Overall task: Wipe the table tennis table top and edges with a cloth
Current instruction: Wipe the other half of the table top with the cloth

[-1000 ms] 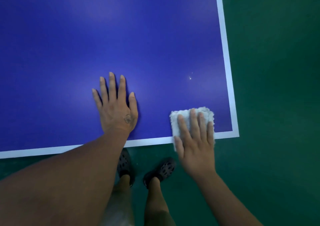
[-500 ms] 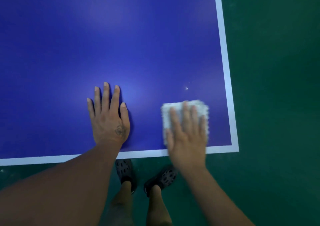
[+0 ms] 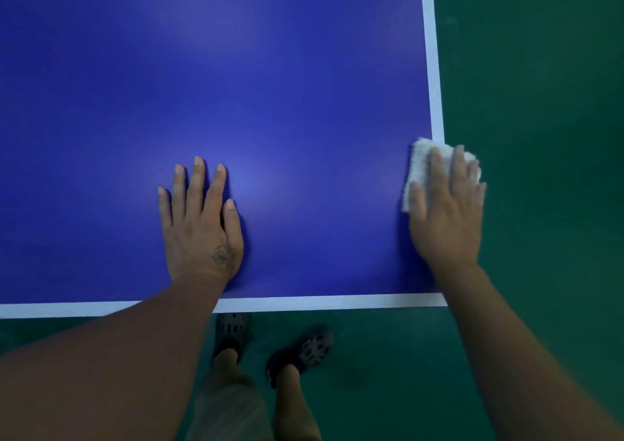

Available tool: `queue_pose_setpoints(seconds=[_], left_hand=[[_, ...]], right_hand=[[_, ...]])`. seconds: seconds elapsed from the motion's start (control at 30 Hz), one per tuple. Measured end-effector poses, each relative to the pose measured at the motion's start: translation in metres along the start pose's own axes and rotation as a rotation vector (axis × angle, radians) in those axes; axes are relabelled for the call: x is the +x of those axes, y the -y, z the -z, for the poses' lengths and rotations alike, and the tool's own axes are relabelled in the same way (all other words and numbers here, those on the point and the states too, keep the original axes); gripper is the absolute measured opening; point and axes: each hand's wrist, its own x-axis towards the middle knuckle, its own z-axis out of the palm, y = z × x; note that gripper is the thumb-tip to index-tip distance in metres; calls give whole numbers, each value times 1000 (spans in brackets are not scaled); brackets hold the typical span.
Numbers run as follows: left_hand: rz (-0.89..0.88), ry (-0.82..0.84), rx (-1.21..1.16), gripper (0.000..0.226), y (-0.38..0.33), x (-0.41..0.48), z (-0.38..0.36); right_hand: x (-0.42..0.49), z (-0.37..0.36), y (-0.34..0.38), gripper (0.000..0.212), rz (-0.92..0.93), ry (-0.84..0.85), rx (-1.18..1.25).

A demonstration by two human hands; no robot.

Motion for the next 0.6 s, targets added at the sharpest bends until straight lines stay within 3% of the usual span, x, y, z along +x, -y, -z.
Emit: queue_pose_setpoints(seconds=[0.1,0.27,0.43,0.53,0.6], left_hand=[[-1,3,8,59,0,0,0],[6,28,16,60,1,1,0],[14,5,-6,58,-1,1,0],[8,-2,-11,58,-1,1,-1],[14,7,-15,58,-2,2,1]], right_hand=[[-9,1,2,64,-9,19,-45],[-48,-19,69,60,291,-42,-51],[-62,-45,159,60,536,35,47],[-24,-44,145,57,591,-3,73],[13,-35,115,55,501,-88,32]])
